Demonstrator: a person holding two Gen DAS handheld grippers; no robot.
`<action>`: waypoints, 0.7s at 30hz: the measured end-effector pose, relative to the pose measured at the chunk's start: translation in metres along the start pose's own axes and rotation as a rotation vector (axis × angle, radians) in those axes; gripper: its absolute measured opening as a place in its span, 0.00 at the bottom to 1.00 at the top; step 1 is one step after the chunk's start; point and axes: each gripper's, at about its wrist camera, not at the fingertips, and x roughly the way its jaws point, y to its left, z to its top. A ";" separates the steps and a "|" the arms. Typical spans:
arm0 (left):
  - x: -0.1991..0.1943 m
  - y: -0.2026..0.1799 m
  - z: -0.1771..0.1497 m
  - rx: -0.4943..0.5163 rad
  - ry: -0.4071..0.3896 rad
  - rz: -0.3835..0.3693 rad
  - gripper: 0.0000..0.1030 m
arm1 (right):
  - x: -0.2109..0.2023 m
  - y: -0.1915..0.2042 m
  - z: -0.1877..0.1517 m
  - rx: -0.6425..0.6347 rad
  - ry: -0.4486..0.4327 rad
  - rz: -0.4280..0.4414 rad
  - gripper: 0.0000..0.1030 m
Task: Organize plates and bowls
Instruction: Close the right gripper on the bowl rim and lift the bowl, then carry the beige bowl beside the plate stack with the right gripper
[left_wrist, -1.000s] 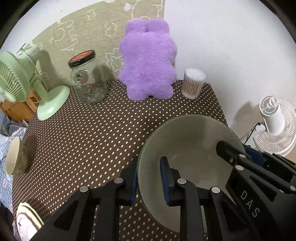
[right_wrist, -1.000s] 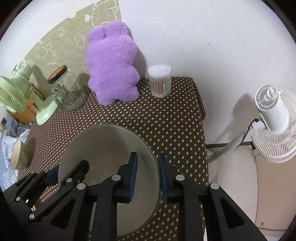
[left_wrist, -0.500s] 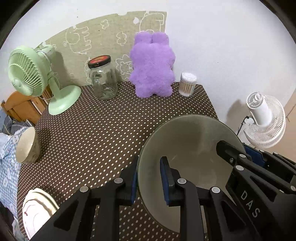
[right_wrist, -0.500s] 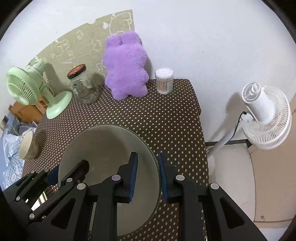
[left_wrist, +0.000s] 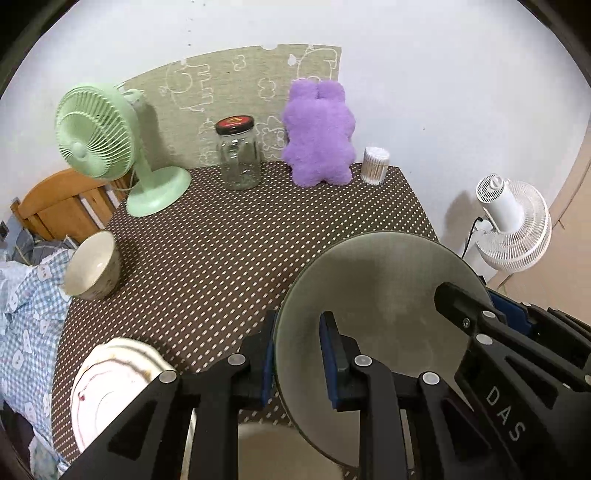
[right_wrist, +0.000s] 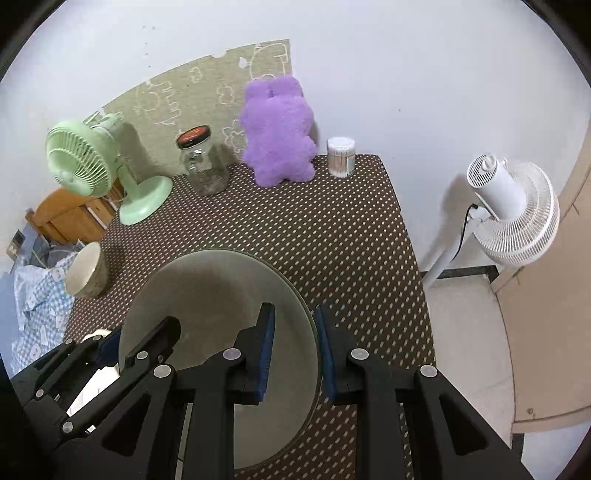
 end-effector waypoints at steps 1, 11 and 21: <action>-0.004 0.003 -0.004 -0.002 0.000 -0.001 0.19 | -0.004 0.003 -0.004 0.001 -0.001 0.000 0.25; -0.033 0.031 -0.042 -0.001 -0.009 -0.016 0.20 | -0.037 0.037 -0.047 -0.001 -0.025 -0.017 0.25; -0.043 0.054 -0.078 0.010 0.001 -0.023 0.20 | -0.051 0.062 -0.086 -0.002 -0.024 -0.030 0.25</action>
